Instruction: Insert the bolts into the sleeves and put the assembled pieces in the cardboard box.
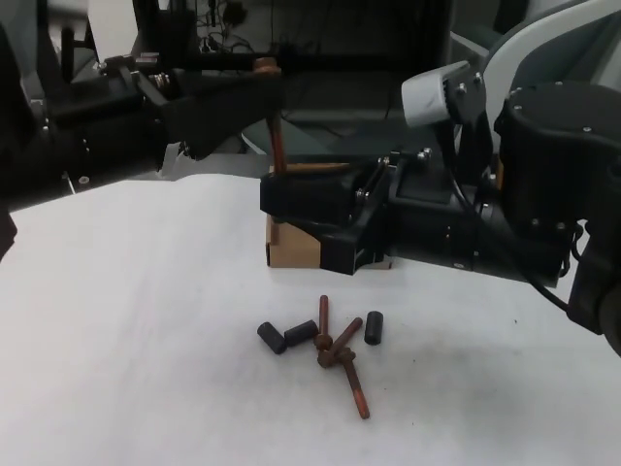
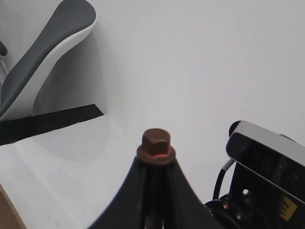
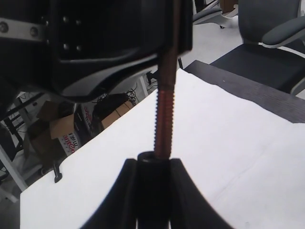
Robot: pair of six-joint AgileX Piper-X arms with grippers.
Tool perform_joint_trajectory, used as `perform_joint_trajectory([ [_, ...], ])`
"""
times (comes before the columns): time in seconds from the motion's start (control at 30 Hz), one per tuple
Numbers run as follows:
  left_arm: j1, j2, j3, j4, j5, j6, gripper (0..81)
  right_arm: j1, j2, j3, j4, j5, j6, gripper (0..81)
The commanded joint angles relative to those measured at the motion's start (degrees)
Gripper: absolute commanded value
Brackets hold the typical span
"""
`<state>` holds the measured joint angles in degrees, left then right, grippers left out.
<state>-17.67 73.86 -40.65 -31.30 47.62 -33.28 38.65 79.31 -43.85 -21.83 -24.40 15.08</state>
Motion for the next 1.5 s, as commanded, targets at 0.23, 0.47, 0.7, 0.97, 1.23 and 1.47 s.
perform_joint_trajectory([
  [0.23, -0.1, -0.3, -0.2, -1.0, 0.0, 3.3, 1.7, -0.3, -0.2, -0.7, -1.7, -0.2, 1.1, 0.6],
  [0.47, 1.1, -0.3, -0.2, -1.0, 0.0, 3.3, 1.7, -0.3, -0.2, -0.7, -1.7, 1.4, 1.6, 0.6],
  [0.7, 1.0, -0.3, -0.2, -1.0, 0.0, 2.4, 1.7, -0.3, -0.2, -0.7, -1.7, 4.0, 1.6, 0.6],
  [0.97, 1.0, -0.3, -0.2, -1.0, 0.0, 2.2, 1.7, -0.3, -0.2, -0.7, -1.7, 2.5, 1.6, 0.6],
  [1.23, 1.0, -0.3, -0.2, -1.0, 0.0, 2.4, 1.7, -0.2, -0.2, -0.7, -1.9, 0.3, 1.8, 0.6],
  [1.47, 1.0, -0.3, -0.2, -1.0, 0.0, 1.5, 1.7, -0.3, -0.2, -0.7, -5.7, 1.3, 1.7, 0.6],
])
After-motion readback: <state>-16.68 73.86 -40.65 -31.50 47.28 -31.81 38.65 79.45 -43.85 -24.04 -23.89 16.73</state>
